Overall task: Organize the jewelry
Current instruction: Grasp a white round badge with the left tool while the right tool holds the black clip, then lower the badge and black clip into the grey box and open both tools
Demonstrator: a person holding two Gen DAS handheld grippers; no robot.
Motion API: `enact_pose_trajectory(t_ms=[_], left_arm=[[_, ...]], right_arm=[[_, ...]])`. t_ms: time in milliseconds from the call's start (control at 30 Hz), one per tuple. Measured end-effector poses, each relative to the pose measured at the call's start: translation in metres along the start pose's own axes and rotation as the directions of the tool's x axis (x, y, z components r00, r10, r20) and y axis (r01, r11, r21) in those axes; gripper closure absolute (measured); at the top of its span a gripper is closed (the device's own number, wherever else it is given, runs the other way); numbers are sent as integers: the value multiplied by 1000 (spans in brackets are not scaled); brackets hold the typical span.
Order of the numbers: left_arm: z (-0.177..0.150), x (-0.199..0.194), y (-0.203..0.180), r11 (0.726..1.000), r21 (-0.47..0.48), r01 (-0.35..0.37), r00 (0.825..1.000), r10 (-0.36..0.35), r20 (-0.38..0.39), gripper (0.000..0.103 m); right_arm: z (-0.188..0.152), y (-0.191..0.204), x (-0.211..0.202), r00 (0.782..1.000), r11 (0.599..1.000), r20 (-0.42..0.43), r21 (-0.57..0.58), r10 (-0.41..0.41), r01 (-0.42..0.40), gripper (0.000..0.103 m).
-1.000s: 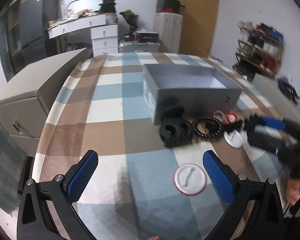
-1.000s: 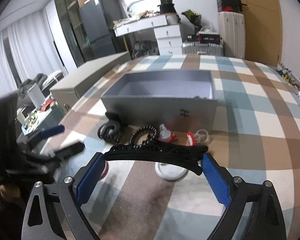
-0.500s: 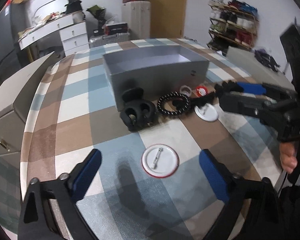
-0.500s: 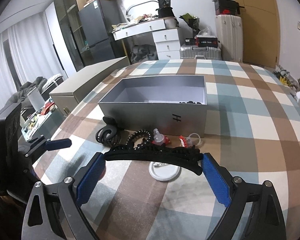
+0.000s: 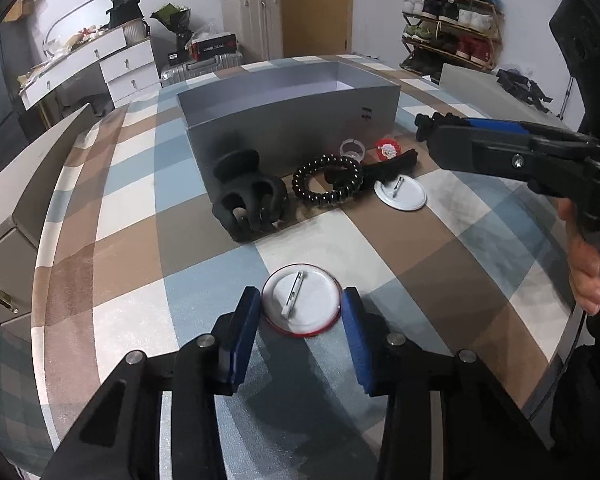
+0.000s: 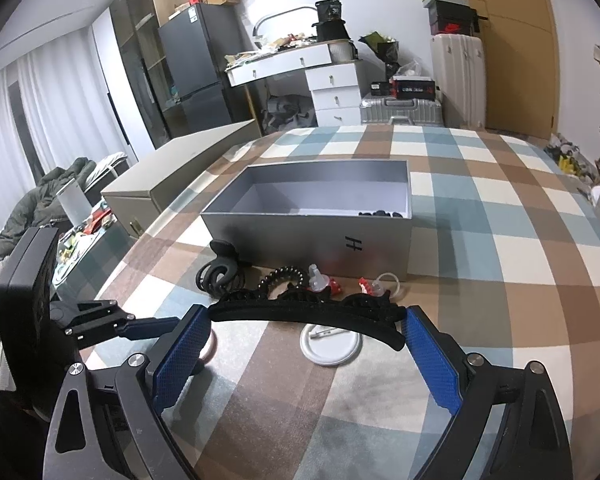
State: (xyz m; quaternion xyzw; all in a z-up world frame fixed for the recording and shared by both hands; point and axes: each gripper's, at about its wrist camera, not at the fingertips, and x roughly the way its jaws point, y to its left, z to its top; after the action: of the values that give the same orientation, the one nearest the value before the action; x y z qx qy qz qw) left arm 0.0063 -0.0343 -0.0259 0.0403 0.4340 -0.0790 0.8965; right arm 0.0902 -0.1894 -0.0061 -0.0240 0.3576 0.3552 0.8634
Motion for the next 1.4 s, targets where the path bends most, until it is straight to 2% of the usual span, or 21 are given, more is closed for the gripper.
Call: enact_pose_trajectory(t_ms=[333, 767, 933, 1167, 1400], left_arm=[[6, -20, 8, 998, -48, 35, 993, -29, 116, 67], [29, -38, 28, 987, -157, 21, 964, 22, 266, 67], [43, -38, 37, 978, -204, 28, 953, 36, 301, 67], [63, -38, 41, 974, -225, 29, 938, 51, 342, 67], [75, -27, 46, 967, -252, 18, 938, 71, 340, 67]], right_arm=[[2, -5, -5, 1000, 1000, 25, 17, 2, -2, 6], [16, -13, -16, 996, 998, 86, 49, 23, -27, 6], [28, -22, -17, 994, 995, 107, 92, 37, -47, 6], [46, -19, -13, 987, 994, 155, 90, 44, -59, 6], [55, -22, 5, 983, 992, 173, 99, 62, -80, 6]])
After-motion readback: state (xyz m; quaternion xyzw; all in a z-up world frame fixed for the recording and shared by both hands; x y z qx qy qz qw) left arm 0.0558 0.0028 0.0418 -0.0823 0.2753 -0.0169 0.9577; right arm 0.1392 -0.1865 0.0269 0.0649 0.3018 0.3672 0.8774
